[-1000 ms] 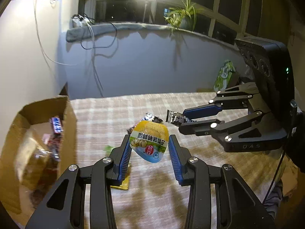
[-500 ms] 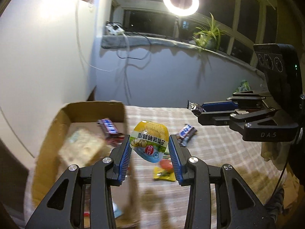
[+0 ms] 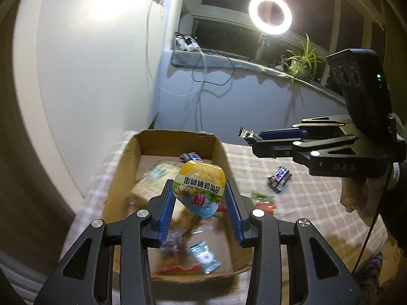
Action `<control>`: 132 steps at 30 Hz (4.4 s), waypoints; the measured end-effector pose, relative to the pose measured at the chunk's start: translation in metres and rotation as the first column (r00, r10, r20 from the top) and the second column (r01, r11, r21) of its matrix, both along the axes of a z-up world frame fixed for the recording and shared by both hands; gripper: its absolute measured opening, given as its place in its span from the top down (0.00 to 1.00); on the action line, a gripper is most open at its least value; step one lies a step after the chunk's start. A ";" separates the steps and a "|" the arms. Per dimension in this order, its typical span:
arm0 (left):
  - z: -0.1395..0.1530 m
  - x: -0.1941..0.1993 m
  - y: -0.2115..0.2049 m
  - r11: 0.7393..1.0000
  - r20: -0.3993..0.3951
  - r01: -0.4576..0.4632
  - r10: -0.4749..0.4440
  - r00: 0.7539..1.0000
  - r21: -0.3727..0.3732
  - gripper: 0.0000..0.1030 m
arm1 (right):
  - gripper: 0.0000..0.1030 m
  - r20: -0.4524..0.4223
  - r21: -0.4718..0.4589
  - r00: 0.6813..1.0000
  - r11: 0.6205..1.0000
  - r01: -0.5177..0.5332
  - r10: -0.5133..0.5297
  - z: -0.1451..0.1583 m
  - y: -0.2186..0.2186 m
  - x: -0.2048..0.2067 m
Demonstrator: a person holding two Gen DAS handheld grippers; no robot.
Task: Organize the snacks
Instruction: 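Carry both held candies into the box and open both tools, then move both open tools back toward the last candy packet and chocolate bar, then grasp the red-yellow candy packet with left tool while right tool grasps chocolate bar, then carry both held candies into the box and open both tools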
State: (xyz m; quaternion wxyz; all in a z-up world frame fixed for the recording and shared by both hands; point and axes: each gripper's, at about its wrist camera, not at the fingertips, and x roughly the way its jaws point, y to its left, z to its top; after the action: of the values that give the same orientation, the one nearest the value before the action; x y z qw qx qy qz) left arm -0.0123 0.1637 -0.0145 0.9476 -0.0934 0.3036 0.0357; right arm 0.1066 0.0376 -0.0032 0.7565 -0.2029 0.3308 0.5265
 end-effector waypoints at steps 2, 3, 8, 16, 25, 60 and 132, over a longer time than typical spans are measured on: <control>-0.001 -0.003 0.005 1.000 -0.001 -0.009 0.009 1.000 -0.003 0.63 | 0.74 -0.003 -0.007 1.000 1.000 0.000 0.000 -0.002 0.006 0.001; -0.002 -0.004 0.008 1.000 -0.001 -0.014 0.014 1.000 -0.007 0.63 | 0.73 -0.006 -0.009 1.000 1.000 0.000 0.000 -0.003 0.008 0.001; -0.003 -0.011 0.019 0.999 0.002 -0.031 0.031 1.000 -0.018 0.63 | 0.73 -0.021 -0.024 1.000 1.000 0.007 -0.008 -0.009 0.021 0.006; -0.003 -0.012 0.025 0.998 0.006 -0.054 0.054 0.999 -0.027 0.62 | 0.73 -0.006 -0.020 1.000 1.000 0.011 -0.011 -0.007 0.029 0.006; -0.001 -0.012 0.028 0.996 0.020 -0.083 0.084 0.996 -0.034 0.39 | 0.19 0.006 0.032 0.999 0.998 0.050 -0.051 0.004 0.022 0.009; -0.007 0.027 -0.092 0.986 -0.014 0.161 -0.162 0.987 -0.033 0.41 | 0.13 -0.021 -0.039 0.985 0.984 0.173 -0.174 -0.017 -0.111 0.066; -0.044 0.065 -0.137 0.987 -0.125 0.160 -0.162 0.979 -0.026 0.73 | 0.71 -0.037 -0.126 0.997 0.990 0.063 -0.068 -0.061 -0.140 0.055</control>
State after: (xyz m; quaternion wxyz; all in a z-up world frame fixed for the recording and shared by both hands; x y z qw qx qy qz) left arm 0.0529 0.0271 -0.0587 0.9254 -0.0738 0.3697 -0.0376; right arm 0.1613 -0.1026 -0.0647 0.7523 -0.2278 0.3849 0.4837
